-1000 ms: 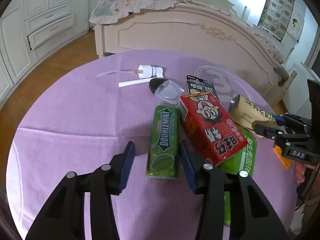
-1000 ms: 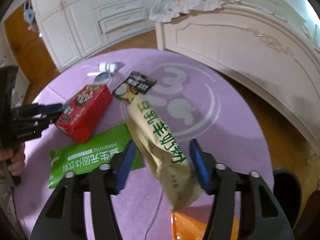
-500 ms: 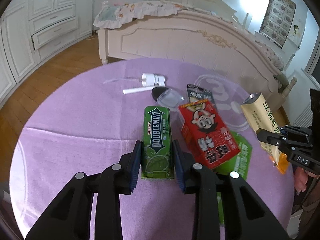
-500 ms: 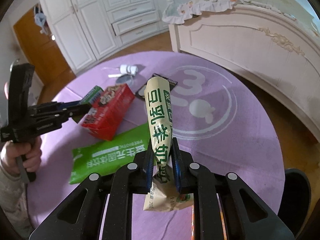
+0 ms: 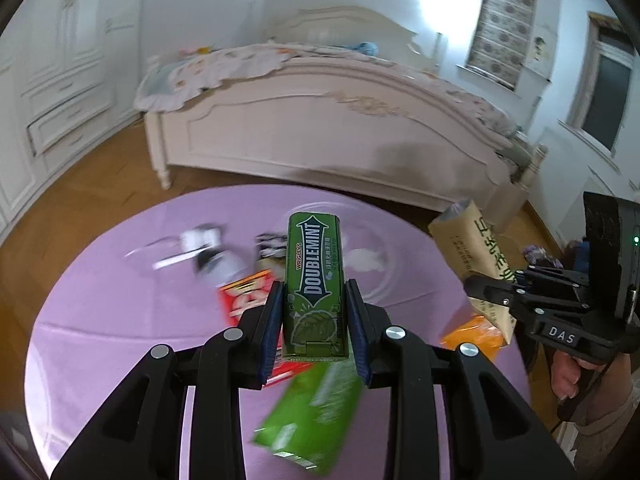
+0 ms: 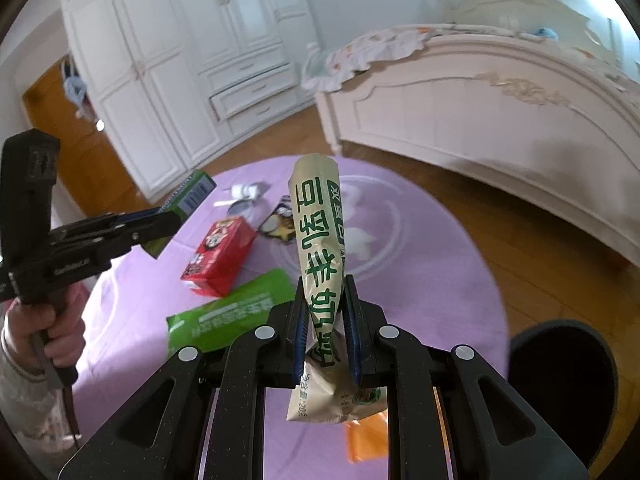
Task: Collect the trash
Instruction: 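Carry the Doublemint box and beige bag with both tools over the bin, then open both tools to drop the gum box and beige bag into the bin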
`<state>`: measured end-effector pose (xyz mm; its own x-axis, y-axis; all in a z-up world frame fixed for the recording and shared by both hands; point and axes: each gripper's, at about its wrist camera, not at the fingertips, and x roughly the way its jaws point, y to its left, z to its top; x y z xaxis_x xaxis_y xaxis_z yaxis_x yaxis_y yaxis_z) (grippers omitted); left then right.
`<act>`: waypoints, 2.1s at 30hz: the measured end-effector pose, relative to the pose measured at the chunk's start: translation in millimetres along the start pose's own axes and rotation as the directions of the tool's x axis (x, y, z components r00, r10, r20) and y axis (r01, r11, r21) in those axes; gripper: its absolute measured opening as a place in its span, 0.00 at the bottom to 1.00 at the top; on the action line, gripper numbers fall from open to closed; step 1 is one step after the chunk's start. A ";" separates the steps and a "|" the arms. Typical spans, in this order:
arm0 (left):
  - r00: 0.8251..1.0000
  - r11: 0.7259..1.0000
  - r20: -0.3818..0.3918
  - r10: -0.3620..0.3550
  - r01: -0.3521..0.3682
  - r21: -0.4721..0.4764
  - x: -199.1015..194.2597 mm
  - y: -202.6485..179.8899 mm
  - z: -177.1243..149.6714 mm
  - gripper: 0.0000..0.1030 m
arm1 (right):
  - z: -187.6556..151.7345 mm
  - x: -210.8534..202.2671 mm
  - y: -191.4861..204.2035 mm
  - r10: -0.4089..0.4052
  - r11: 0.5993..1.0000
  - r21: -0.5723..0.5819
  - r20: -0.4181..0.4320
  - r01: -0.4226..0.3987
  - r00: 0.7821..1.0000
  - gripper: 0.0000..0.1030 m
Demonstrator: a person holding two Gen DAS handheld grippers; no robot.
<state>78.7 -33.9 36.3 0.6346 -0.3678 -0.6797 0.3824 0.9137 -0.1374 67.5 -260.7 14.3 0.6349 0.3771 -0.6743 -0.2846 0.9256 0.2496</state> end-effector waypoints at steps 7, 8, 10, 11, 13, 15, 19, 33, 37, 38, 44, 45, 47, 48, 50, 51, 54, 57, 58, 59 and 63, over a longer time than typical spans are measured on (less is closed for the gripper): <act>0.997 0.991 -0.007 -0.082 0.082 0.106 16.4 -66.2 9.2 0.30 | -19.7 -32.1 -43.6 -0.059 0.995 0.083 0.037 0.056 0.998 0.17; 0.996 0.989 -0.010 -0.088 0.089 0.120 18.6 -73.7 9.5 0.30 | -22.9 -35.4 -49.9 -0.067 0.993 0.095 0.039 0.064 0.997 0.17; 0.994 0.983 -0.018 -0.106 0.108 0.147 24.7 -92.5 9.9 0.30 | -30.5 -42.4 -63.0 -0.084 0.990 0.119 0.044 0.078 0.996 0.17; 0.993 0.981 -0.020 -0.112 0.114 0.156 26.9 -98.5 10.1 0.30 | -33.1 -44.3 -67.8 -0.089 0.988 0.128 0.046 0.082 0.995 0.17; 0.992 0.976 -0.029 -0.127 0.130 0.177 32.6 -114.6 8.8 0.30 | -38.9 -49.5 -79.5 -0.101 0.984 0.152 0.051 0.092 0.994 0.17; 0.990 0.970 -0.043 -0.138 0.144 0.194 38.4 -126.5 9.0 0.30 | -45.0 -52.2 -86.2 -0.110 0.981 0.169 0.054 0.099 0.992 0.17; 0.984 0.957 -0.070 -0.164 0.176 0.231 49.2 -157.1 6.1 0.30 | -56.9 -58.7 -103.2 -0.128 0.972 0.207 0.059 0.114 0.990 0.17; 0.956 0.915 -0.161 -0.245 0.283 0.288 90.5 -231.8 -8.2 0.30 | -110.5 -70.4 -173.7 -0.192 0.915 0.365 0.028 0.169 0.981 0.17; 0.950 0.912 -0.191 -0.246 0.294 0.288 101.4 -241.0 -12.7 0.30 | -124.3 -67.3 -189.0 -0.197 0.899 0.401 0.016 0.175 0.980 0.17; 0.949 0.912 -0.198 -0.245 0.296 0.286 104.8 -242.7 -13.5 0.30 | -127.0 -66.2 -191.7 -0.198 0.896 0.407 0.013 0.176 0.980 0.17; 0.940 0.906 -0.237 -0.247 0.310 0.287 118.7 -253.8 -17.7 0.30 | -139.7 -56.1 -212.6 -0.200 0.874 0.450 -0.004 0.181 0.980 0.17; 0.939 0.905 -0.241 -0.247 0.312 0.288 120.3 -255.4 -18.3 0.30 | -141.8 -55.6 -214.4 -0.201 0.872 0.455 -0.006 0.182 0.980 0.17; 0.936 0.904 -0.250 -0.248 0.316 0.289 124.5 -259.6 -18.6 0.30 | -145.5 -53.3 -219.5 -0.202 0.865 0.467 -0.013 0.184 0.979 0.17; 0.935 0.903 -0.254 -0.248 0.318 0.290 125.8 -261.3 -19.4 0.30 | -147.9 -51.8 -221.9 -0.202 0.862 0.472 -0.016 0.185 0.979 0.17; 0.933 0.900 -0.261 -0.248 0.322 0.294 129.7 -263.4 -18.9 0.30 | -152.2 -51.3 -226.4 -0.203 0.858 0.479 -0.021 0.189 0.979 0.17; 0.932 0.899 -0.264 -0.249 0.323 0.295 130.7 -265.0 -19.9 0.30 | -153.9 -50.8 -228.1 -0.204 0.855 0.482 -0.023 0.190 0.979 0.17; 0.930 0.897 -0.274 -0.246 0.326 0.299 134.5 -269.0 -22.3 0.30 | -157.6 -49.1 -233.2 -0.209 0.849 0.491 -0.026 0.194 0.978 0.17; 0.928 0.896 -0.281 -0.245 0.328 0.300 137.4 -271.2 -22.8 0.30 | -161.8 -48.1 -233.8 -0.209 0.843 0.501 -0.029 0.195 0.978 0.17; 0.927 0.895 -0.284 -0.245 0.328 0.301 138.8 -272.0 -22.8 0.30 | -162.7 -47.8 -234.4 -0.208 0.842 0.503 -0.030 0.194 0.978 0.17; 0.927 0.895 -0.285 -0.244 0.328 0.302 139.6 -272.6 -23.1 0.30 | -163.8 -47.0 -235.6 -0.207 0.840 0.507 -0.029 0.193 0.978 0.17; 0.927 0.894 -0.287 -0.240 0.327 0.307 141.5 -276.2 -23.2 0.31 | -167.7 -47.4 -239.1 -0.211 0.834 0.515 -0.032 0.197 0.977 0.17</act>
<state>47.3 -334.3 -38.6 0.3033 -0.5111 -0.8042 0.7556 0.6432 -0.1238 -15.0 -505.6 -130.0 0.6572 0.1724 -0.7337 0.2574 0.8636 0.4335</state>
